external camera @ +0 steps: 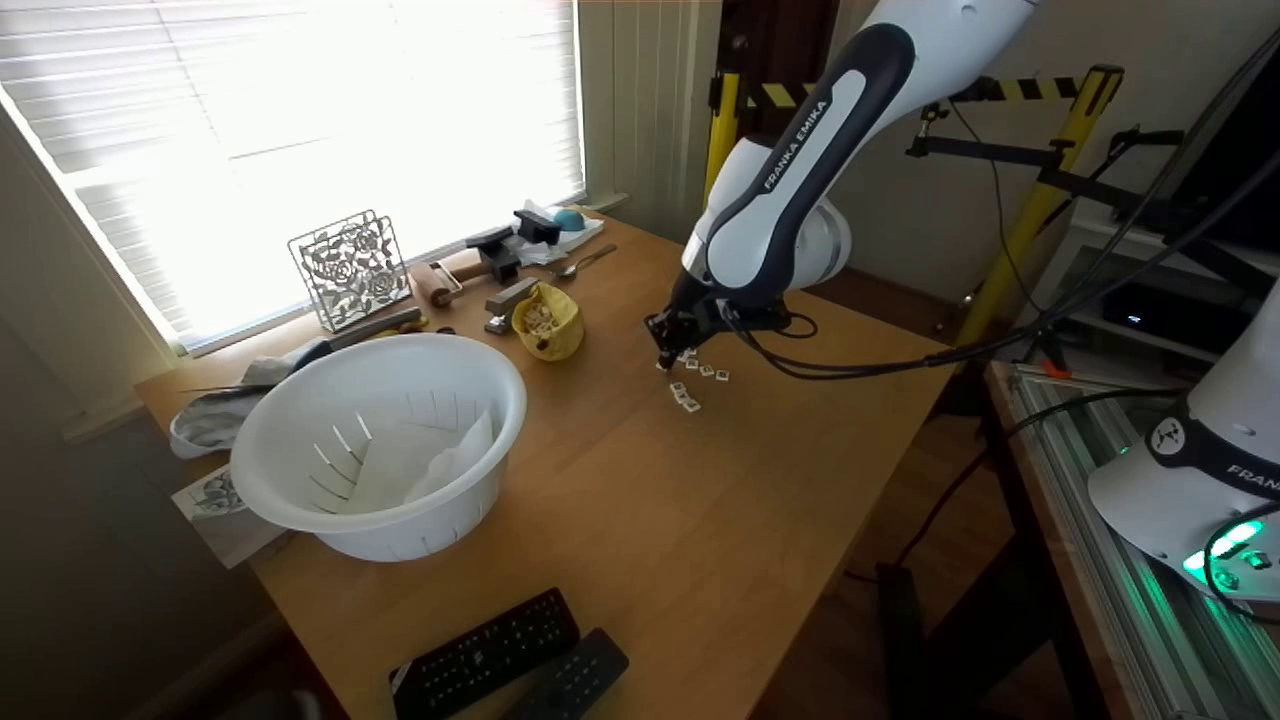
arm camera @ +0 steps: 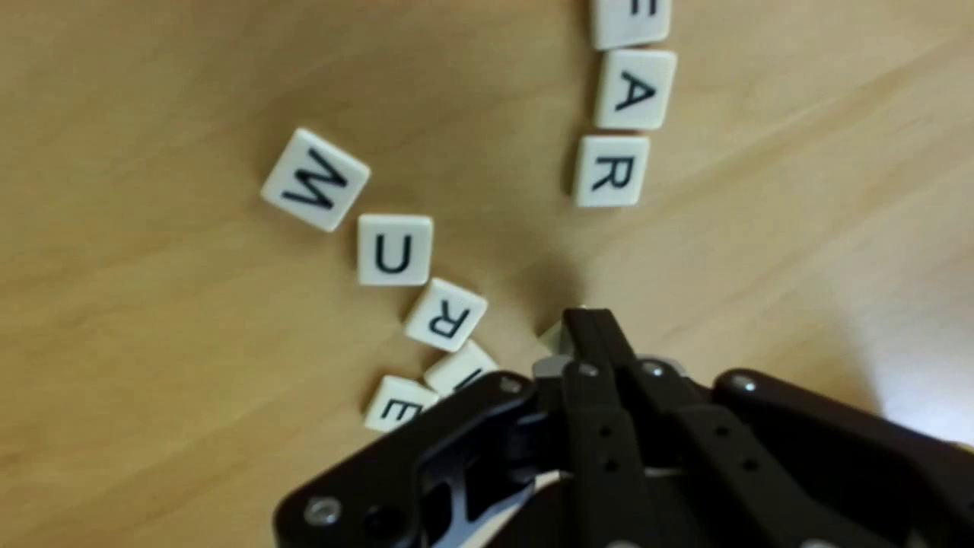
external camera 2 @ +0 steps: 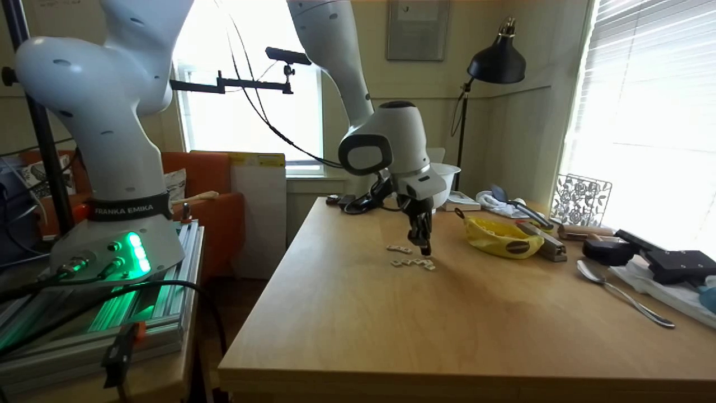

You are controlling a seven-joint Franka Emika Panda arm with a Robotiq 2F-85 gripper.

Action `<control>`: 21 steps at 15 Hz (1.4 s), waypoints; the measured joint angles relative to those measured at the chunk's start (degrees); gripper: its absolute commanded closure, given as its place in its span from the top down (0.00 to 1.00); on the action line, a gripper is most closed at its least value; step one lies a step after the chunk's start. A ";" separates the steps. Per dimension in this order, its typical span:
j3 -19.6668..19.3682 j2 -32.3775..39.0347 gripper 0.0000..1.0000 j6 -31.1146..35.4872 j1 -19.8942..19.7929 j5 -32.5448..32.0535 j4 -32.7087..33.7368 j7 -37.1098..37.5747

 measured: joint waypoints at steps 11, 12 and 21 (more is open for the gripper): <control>-5.24 -1.14 0.00 -1.33 1.93 -0.06 0.08 -0.57; -5.35 -1.54 0.00 -1.53 2.27 -0.06 0.04 -0.72; -2.28 -6.97 0.00 -7.06 2.89 -0.20 -2.41 -10.12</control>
